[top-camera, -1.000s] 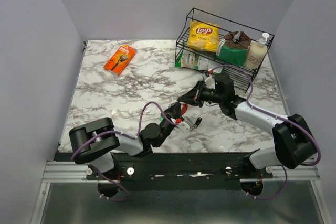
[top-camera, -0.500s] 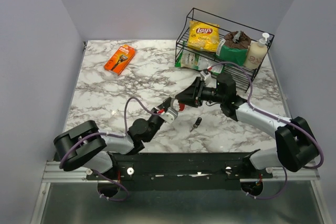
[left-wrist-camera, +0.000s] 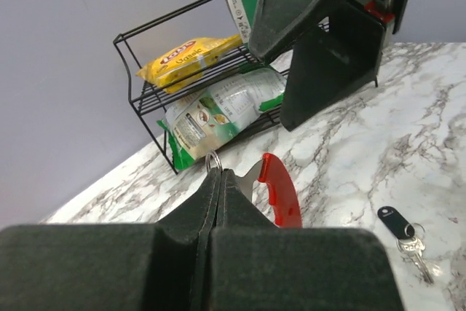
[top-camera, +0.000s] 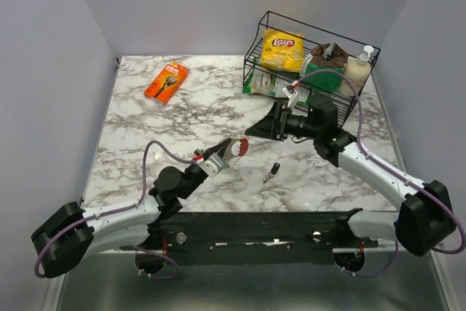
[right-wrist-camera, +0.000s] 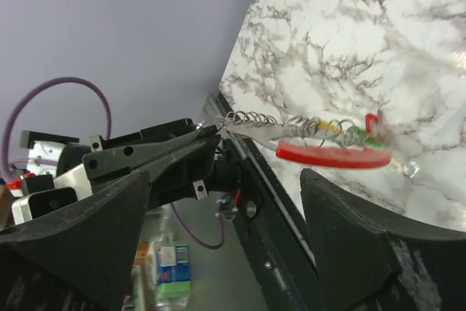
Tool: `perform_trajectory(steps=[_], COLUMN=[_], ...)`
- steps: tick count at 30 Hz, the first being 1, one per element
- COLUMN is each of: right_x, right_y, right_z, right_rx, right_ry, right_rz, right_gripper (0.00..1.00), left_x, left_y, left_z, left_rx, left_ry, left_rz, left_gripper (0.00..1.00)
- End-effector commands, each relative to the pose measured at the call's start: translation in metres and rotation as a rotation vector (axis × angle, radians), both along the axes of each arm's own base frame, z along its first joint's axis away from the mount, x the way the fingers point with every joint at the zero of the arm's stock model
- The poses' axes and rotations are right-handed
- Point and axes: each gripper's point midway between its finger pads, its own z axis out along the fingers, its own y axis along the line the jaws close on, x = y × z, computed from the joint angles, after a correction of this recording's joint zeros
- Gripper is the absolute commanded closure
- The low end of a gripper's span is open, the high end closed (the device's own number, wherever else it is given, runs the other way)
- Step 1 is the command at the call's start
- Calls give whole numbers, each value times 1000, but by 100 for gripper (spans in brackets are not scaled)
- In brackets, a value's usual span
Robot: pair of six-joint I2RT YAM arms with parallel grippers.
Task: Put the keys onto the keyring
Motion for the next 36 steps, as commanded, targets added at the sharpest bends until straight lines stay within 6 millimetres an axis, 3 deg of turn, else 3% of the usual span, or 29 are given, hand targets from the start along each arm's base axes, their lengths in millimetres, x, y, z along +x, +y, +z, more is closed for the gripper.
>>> perform_trajectory(steps=[1,6,9,13,19,26,36], right_x=[2,-6,-19,-40,-65,-91,-102], right_y=[-11,-11,-8,-7,-18,-22,-10], right_z=[4,4,7,20,50,71,70], right_rx=[-129,-193,-164,-83,-45,23,49], right_ry=[-221,-389,-467,-620,-866,-974,-1004], right_rz=[17,155,259,364,431,516,558], right_gripper=[8,9,10,10,16,25,29], left_x=[-14,-30,-42,-55,-62,-77,-94], left_y=[-2,-6,-13,-17,-16,-23,-37], left_z=[-22,-24,-15,7,19,41,56], left_rx=[125,199,233,216,249,289,338], left_ry=[92,151,191,215,273,310,357], left_rz=[-85,-181,-259,-334,-421,-547,-740], left_gripper=[100,100,100,100,100,100,100])
